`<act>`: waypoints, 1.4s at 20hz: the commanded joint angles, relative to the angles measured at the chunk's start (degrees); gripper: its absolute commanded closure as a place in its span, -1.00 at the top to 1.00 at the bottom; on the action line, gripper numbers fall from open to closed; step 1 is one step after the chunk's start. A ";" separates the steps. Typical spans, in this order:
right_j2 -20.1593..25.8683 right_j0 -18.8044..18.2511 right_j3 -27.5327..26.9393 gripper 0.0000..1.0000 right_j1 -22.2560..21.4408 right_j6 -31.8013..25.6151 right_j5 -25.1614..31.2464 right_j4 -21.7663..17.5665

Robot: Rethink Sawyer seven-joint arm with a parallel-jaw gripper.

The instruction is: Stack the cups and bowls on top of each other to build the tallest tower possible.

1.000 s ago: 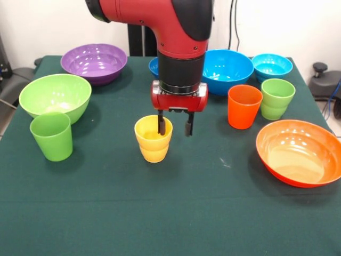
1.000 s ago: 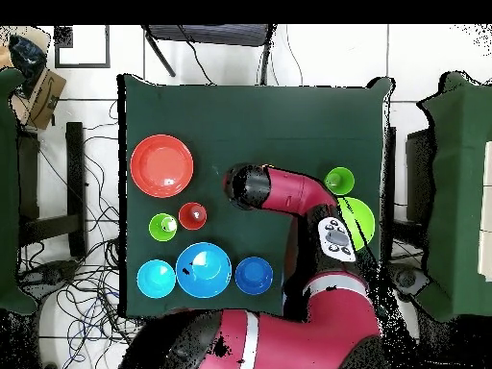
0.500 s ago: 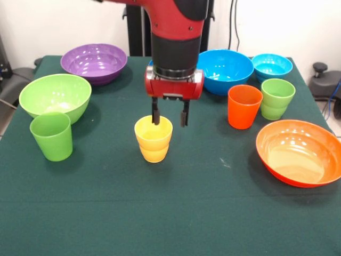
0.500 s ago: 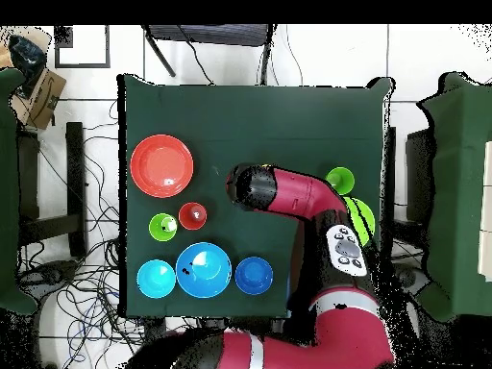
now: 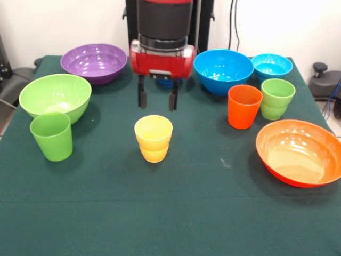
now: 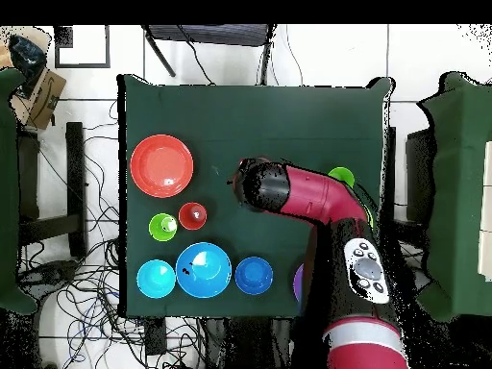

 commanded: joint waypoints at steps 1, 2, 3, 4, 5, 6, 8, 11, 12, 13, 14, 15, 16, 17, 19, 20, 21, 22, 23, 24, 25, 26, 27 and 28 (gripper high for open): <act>5.01 -2.62 3.19 1.00 -1.09 -3.42 8.10 -3.43; 5.03 -2.87 2.78 1.00 -0.87 -4.15 8.83 -3.84; 5.17 -3.33 2.81 1.00 -0.90 -4.71 9.06 -4.16; 5.37 -3.69 2.64 1.00 -0.91 -5.33 9.37 -4.51; 5.48 -4.08 2.52 1.00 -1.10 -6.02 9.82 -4.89; 5.71 -4.52 2.40 1.00 -1.33 -6.75 10.47 -5.17; 6.04 -5.37 2.13 1.00 -1.71 -8.03 11.30 -5.83; 6.83 -6.82 1.94 1.00 -1.37 -9.51 11.19 -6.83; 7.26 -7.44 1.22 1.00 -0.90 -10.05 11.22 -7.18; 7.69 -7.97 1.12 1.00 -0.66 -10.41 11.08 -7.60; 8.13 -8.50 1.02 1.00 -0.42 -10.78 10.94 -8.02; 8.56 -8.99 0.78 1.00 -0.22 -11.09 11.08 -8.57; 8.90 -9.45 0.55 1.00 -0.04 -11.45 11.28 -8.93; 9.36 -9.95 0.42 1.00 0.00 -11.77 11.47 -9.36; 10.10 -10.85 0.20 1.00 -0.04 -12.19 12.03 -10.23; 10.48 -11.24 0.03 1.00 -0.04 -12.34 12.24 -10.67; 10.85 -11.63 -0.12 1.00 0.00 -12.42 12.37 -11.11; 11.21 -11.92 -0.45 1.00 0.20 -12.49 12.59 -11.56; 11.52 -12.23 -0.64 1.00 0.32 -12.50 12.71 -11.98; 11.83 -12.49 -0.93 1.00 0.53 -12.54 12.88 -12.42; 11.99 -12.66 -1.15 1.00 0.64 -12.46 13.04 -12.83; 12.15 -12.82 -1.38 1.00 0.75 -12.38 13.20 -13.24; 12.30 -13.01 -1.48 1.00 0.85 -12.29 13.26 -13.64; 12.54 -13.26 -1.55 1.00 1.08 -12.23 13.12 -13.98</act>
